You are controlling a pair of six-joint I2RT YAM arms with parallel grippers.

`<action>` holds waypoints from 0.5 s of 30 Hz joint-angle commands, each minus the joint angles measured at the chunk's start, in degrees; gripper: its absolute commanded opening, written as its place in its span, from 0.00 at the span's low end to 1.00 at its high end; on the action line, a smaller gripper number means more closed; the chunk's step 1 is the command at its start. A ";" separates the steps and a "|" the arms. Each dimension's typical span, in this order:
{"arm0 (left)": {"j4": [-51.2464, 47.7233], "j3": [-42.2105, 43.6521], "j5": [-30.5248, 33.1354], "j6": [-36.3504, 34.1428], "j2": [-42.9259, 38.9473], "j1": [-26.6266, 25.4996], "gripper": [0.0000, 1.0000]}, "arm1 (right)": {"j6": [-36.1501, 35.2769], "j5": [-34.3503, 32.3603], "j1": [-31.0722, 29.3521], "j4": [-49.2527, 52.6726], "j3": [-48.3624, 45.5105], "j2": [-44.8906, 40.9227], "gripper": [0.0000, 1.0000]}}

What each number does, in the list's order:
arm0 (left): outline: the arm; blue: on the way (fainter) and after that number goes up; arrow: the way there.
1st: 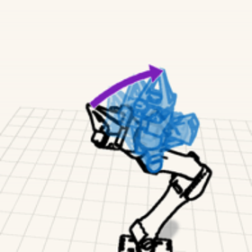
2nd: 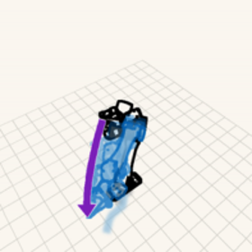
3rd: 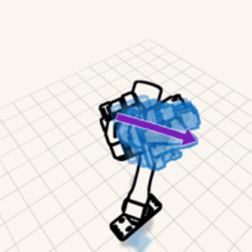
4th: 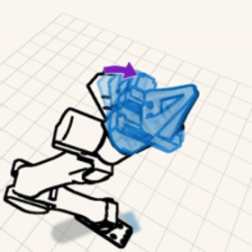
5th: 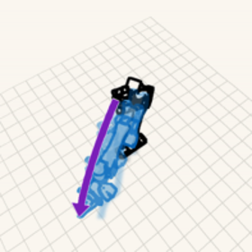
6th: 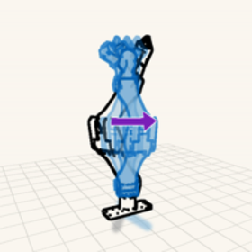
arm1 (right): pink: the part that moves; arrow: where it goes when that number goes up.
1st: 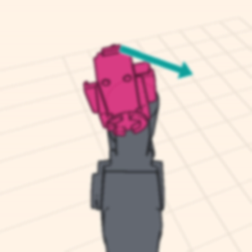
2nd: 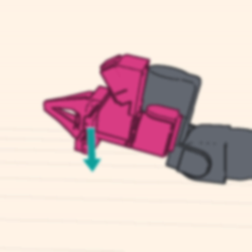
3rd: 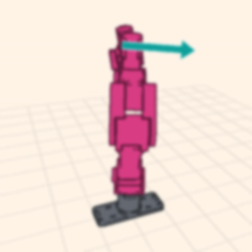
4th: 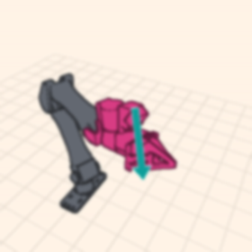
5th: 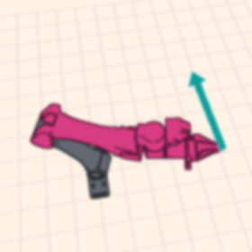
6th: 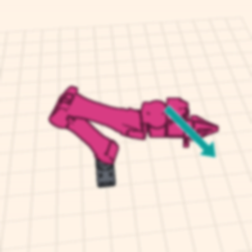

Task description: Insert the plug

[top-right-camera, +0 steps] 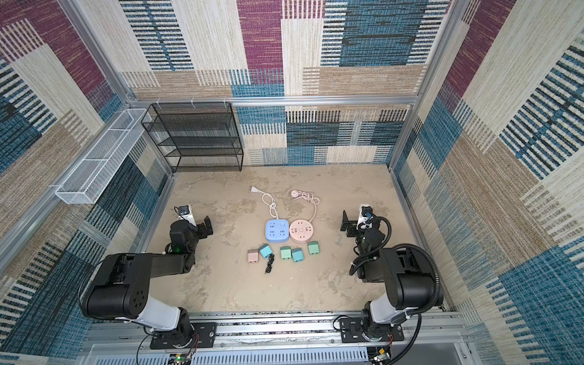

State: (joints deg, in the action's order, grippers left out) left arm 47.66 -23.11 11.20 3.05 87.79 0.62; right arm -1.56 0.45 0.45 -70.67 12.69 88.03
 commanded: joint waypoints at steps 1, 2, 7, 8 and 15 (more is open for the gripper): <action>0.84 -0.22 -0.57 -0.41 0.12 0.06 0.99 | 0.32 0.26 -0.05 -1.57 0.03 -0.10 1.00; 0.71 -0.26 -0.64 -0.41 0.18 0.08 0.99 | 0.32 0.42 0.06 -1.40 0.19 -0.07 1.00; 0.94 -0.13 -0.66 -0.39 0.06 0.15 0.99 | 0.43 0.81 0.21 -0.90 0.48 0.10 1.00; 0.93 -0.12 -0.74 -0.41 0.10 0.12 0.99 | 0.42 0.79 0.25 -0.87 0.49 0.06 1.00; 1.90 -0.31 -19.61 -0.41 0.89 5.86 0.99 | 0.37 0.98 0.29 -1.04 0.31 -0.06 1.00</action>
State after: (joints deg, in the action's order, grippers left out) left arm 47.86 -22.59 3.22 3.27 88.03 5.41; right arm -1.54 0.95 0.71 -70.59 12.75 88.05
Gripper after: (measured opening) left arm 0.991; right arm 0.999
